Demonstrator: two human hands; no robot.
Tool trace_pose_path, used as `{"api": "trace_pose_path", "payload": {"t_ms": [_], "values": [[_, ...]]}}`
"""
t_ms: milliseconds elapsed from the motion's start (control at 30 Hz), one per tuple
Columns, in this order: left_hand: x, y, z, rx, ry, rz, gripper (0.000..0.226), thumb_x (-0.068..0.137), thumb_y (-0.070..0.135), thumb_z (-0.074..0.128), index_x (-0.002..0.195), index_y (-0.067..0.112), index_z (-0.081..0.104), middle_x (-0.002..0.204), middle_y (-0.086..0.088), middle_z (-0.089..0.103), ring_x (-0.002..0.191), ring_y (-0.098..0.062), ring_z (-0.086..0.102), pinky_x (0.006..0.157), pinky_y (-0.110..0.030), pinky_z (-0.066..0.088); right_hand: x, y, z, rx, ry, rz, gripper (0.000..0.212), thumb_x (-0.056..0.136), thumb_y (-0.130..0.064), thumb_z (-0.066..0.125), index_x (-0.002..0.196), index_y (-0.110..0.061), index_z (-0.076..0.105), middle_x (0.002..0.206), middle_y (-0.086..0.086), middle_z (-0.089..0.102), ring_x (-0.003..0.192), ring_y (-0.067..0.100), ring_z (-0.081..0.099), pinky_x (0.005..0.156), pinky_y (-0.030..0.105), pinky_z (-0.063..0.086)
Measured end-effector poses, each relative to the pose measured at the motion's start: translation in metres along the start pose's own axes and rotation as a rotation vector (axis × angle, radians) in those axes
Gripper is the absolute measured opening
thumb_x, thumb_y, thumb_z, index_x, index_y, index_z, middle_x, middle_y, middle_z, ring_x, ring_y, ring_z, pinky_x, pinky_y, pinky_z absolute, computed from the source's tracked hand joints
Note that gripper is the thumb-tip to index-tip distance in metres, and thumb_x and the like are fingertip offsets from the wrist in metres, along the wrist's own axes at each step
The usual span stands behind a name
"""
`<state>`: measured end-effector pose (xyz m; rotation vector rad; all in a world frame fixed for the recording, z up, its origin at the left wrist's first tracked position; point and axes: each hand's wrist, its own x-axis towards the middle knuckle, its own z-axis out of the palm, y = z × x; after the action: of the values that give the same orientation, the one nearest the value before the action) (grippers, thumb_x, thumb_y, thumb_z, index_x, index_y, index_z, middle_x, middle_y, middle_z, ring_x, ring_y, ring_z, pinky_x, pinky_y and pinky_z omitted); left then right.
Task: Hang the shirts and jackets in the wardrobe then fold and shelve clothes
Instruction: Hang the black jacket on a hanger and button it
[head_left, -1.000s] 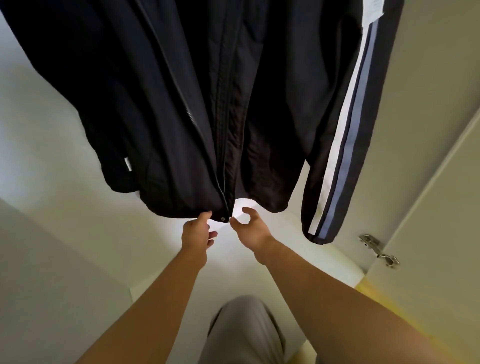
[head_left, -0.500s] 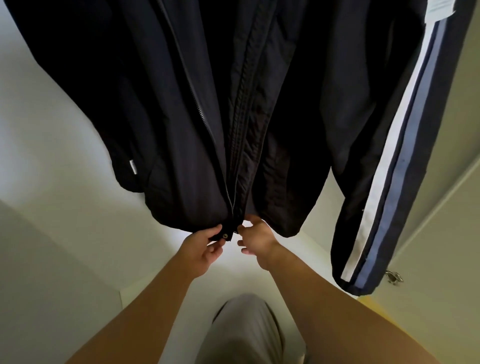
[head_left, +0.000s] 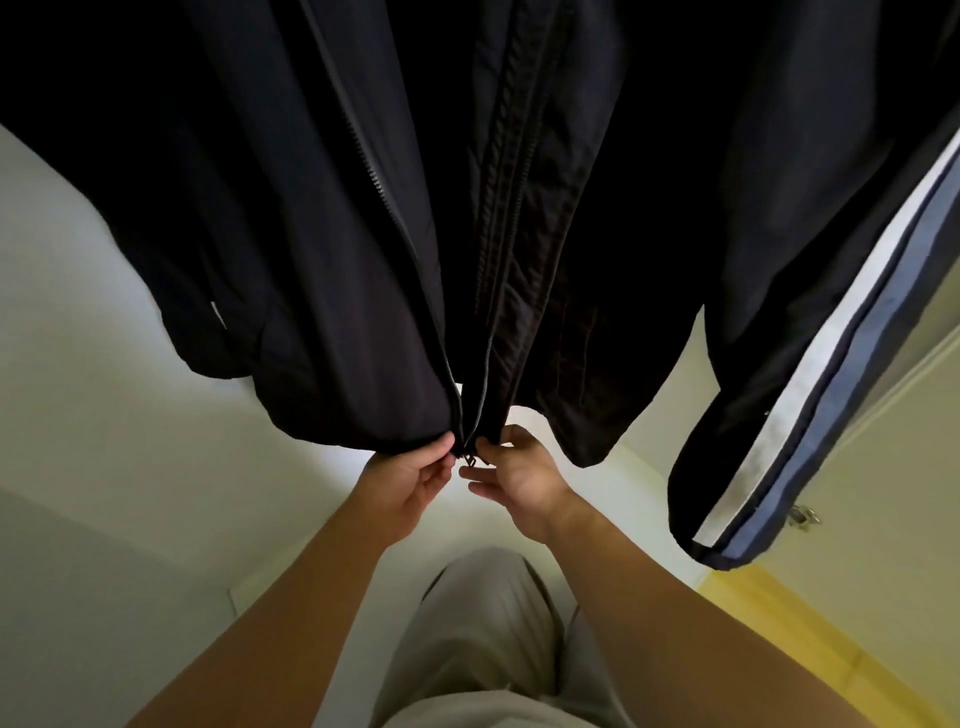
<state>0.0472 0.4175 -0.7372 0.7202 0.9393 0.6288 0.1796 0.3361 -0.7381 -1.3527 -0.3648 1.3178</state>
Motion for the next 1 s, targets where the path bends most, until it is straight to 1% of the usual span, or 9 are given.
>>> {"api": "trace_pose_path", "payload": {"t_ms": [133, 333, 467, 567, 633, 733, 833, 900, 1000], "values": [[0.007, 0.001, 0.002, 0.08, 0.048, 0.047, 0.006, 0.085, 0.01, 0.077, 0.087, 0.011, 0.071, 0.073, 0.0, 0.065, 0.061, -0.01, 0.06, 0.067, -0.024, 0.056, 0.002, 0.011, 0.0, 0.142, 0.025, -0.022, 0.023, 0.096, -0.012, 0.064, 0.115, -0.003, 0.055, 0.108, 0.014, 0.073, 0.09, 0.027, 0.073, 0.088, 0.038, 0.058], [0.013, -0.006, 0.008, 0.238, 0.076, 0.167, 0.018, 0.089, 0.019, 0.074, 0.099, 0.005, 0.07, 0.08, -0.005, 0.072, 0.062, -0.016, 0.065, 0.063, -0.024, 0.057, 0.013, 0.018, -0.001, 0.049, 0.018, -0.061, 0.017, 0.092, -0.002, 0.063, 0.106, -0.007, 0.07, 0.096, 0.008, 0.071, 0.085, 0.016, 0.064, 0.085, 0.03, 0.056], [0.017, -0.006, -0.003, 0.273, 0.065, 0.216, 0.014, 0.09, 0.013, 0.072, 0.092, 0.0, 0.07, 0.076, -0.009, 0.071, 0.065, -0.018, 0.069, 0.064, -0.025, 0.057, 0.017, 0.022, 0.0, -0.011, 0.022, -0.098, 0.014, 0.09, -0.007, 0.068, 0.103, -0.009, 0.071, 0.089, 0.003, 0.073, 0.078, 0.013, 0.065, 0.074, 0.025, 0.055], [0.02, -0.001, -0.012, 0.265, 0.03, 0.207, 0.009, 0.086, 0.001, 0.073, 0.087, -0.007, 0.07, 0.077, -0.013, 0.073, 0.07, -0.02, 0.073, 0.067, -0.023, 0.058, 0.019, 0.023, 0.003, -0.069, 0.038, -0.155, 0.016, 0.088, -0.008, 0.072, 0.103, -0.006, 0.07, 0.09, 0.009, 0.073, 0.076, 0.014, 0.066, 0.073, 0.027, 0.056], [0.021, -0.001, -0.018, 0.337, 0.045, 0.236, 0.007, 0.084, 0.002, 0.075, 0.083, -0.004, 0.072, 0.075, -0.012, 0.074, 0.071, -0.02, 0.074, 0.067, -0.024, 0.058, 0.02, 0.024, 0.007, -0.085, 0.054, -0.164, 0.018, 0.086, -0.008, 0.074, 0.104, -0.004, 0.07, 0.091, 0.012, 0.073, 0.075, 0.014, 0.066, 0.073, 0.029, 0.055], [0.022, -0.004, -0.025, 0.47, 0.126, 0.324, 0.008, 0.081, 0.013, 0.082, 0.083, 0.009, 0.075, 0.077, -0.005, 0.076, 0.075, -0.02, 0.074, 0.071, -0.033, 0.058, 0.02, 0.028, 0.015, 0.014, 0.079, -0.102, 0.02, 0.083, -0.003, 0.074, 0.102, -0.003, 0.069, 0.084, 0.006, 0.072, 0.073, 0.014, 0.064, 0.066, 0.027, 0.051], [0.023, -0.005, -0.031, 0.477, 0.177, 0.354, 0.011, 0.079, 0.023, 0.084, 0.084, 0.017, 0.076, 0.081, -0.001, 0.078, 0.078, -0.017, 0.075, 0.084, -0.04, 0.058, 0.022, 0.03, 0.024, 0.179, 0.094, 0.016, 0.02, 0.083, 0.004, 0.071, 0.1, -0.006, 0.07, 0.082, 0.001, 0.072, 0.074, 0.014, 0.063, 0.065, 0.025, 0.049], [0.023, -0.006, -0.031, 0.434, 0.176, 0.363, 0.007, 0.082, 0.018, 0.082, 0.078, 0.021, 0.077, 0.082, -0.001, 0.078, 0.079, -0.018, 0.075, 0.089, -0.043, 0.057, 0.023, 0.03, 0.03, 0.279, 0.114, 0.087, 0.019, 0.085, 0.0, 0.071, 0.102, -0.008, 0.07, 0.083, 0.001, 0.073, 0.076, 0.013, 0.066, 0.068, 0.025, 0.05], [0.021, -0.008, -0.03, 0.322, 0.148, 0.406, 0.018, 0.081, 0.007, 0.081, 0.073, 0.023, 0.08, 0.083, -0.006, 0.078, 0.082, -0.023, 0.076, 0.087, -0.043, 0.06, 0.022, 0.029, 0.039, 0.374, 0.156, 0.124, 0.017, 0.086, -0.004, 0.072, 0.102, -0.009, 0.07, 0.084, -0.001, 0.076, 0.075, 0.01, 0.07, 0.068, 0.025, 0.051]]}}
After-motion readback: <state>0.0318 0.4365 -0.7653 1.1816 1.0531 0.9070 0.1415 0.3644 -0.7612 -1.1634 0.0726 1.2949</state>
